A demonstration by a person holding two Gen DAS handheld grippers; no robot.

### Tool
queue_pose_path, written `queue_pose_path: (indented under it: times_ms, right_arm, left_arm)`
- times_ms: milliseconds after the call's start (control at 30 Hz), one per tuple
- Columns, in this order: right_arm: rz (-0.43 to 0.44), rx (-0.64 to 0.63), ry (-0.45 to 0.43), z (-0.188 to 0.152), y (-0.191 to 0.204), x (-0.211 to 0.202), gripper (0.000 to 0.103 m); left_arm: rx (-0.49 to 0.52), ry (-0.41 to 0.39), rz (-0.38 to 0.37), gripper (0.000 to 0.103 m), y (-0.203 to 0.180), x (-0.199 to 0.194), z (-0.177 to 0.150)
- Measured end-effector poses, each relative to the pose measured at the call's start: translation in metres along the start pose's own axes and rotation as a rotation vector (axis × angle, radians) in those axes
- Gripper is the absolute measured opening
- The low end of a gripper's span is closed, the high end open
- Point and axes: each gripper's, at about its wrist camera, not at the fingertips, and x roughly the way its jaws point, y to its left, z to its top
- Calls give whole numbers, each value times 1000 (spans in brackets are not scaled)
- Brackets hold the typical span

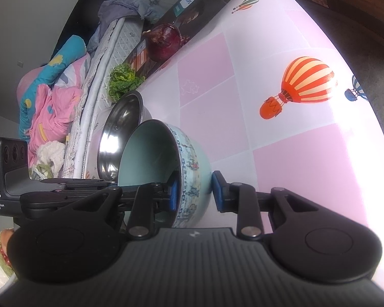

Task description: Organize plates and bowls

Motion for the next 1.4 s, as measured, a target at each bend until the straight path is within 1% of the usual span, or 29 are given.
queue_pose_path:
  times_ms: [433,700,867,1000,1200,1300,1400]
  right_arm:
    - [-6,-16,-15,4,18,-13,26]
    - [-6,-53,-24,11,50,-20,26]
    - [-1,-81,-21,18,77,-16,26]
    - [19,-97,-16,26,99,-4,26]
    - [55,-124,5,44,135,32,26]
    - [63,-133,33,52,147,60,26]
    - [48,-141,57,57,153,88,26]
  left_arm:
    - [-14,-28,-26,13,4,-19,0]
    - [-34,-72,-40,13,16,-46,1]
    - [-58,-105,-41,13,32,-66,1]
    - [-103,-146,-49,13,57,-84,3]
    - [-195,-193,-51,13,105,-97,9]
    - [-237,-203,-44,13,129,-95,11]
    - [-273,-190,-34,13,151,-81,12]
